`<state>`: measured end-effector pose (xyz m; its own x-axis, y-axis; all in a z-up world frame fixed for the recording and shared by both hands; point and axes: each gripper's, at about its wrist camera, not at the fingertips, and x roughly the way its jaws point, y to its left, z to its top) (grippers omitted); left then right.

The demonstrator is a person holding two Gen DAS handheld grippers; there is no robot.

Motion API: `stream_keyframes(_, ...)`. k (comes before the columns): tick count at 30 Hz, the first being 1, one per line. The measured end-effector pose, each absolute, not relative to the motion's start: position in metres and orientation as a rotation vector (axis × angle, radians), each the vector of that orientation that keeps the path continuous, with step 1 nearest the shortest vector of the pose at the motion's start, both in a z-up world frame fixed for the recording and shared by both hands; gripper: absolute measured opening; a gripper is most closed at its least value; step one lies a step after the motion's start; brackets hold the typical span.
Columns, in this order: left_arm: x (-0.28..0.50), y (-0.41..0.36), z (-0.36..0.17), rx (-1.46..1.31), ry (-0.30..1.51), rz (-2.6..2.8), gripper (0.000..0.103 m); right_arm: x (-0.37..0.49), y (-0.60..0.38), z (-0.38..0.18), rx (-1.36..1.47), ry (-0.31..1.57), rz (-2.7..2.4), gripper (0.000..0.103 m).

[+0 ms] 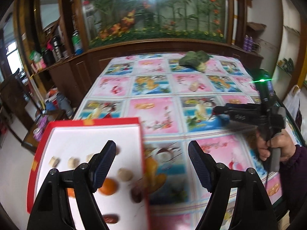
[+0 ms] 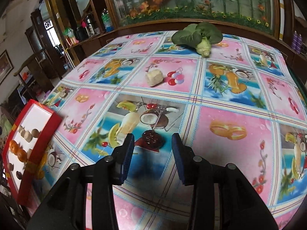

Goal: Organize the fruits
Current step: 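Return the right tool to the cloth and grasp another red date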

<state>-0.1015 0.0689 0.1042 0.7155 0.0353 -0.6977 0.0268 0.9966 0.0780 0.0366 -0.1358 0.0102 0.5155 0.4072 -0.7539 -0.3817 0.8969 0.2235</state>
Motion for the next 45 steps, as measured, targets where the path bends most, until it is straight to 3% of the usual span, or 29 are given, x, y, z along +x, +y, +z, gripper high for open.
stream_keyframes(8, -0.082, 0.037, 0.104, 0.114, 0.783, -0.037, 0.077, 0.039, -0.128, 0.005, 0.000, 0.931, 0.474, 0.042)
stream_keyframes(15, -0.044, 0.020, 0.100, 0.140, 0.812, -0.052, 0.077, 0.042, -0.127, 0.005, -0.033, 0.942, 0.437, 0.026)
stream_keyframes(31, 0.094, -0.037, 0.059, 0.172, 0.874, -0.072, 0.077, 0.084, -0.236, 0.009, 0.371, 0.964, 0.198, 0.026)
stream_keyframes(42, 0.133, -0.055, 0.041, 0.193, 0.888, -0.075, 0.077, 0.088, -0.251, 0.010, 0.471, 0.972, 0.193, 0.026)
stream_keyframes(45, 0.140, -0.055, 0.033, 0.181, 0.915, -0.074, 0.068, 0.089, -0.251, 0.008, 0.463, 0.973, 0.181, 0.026)
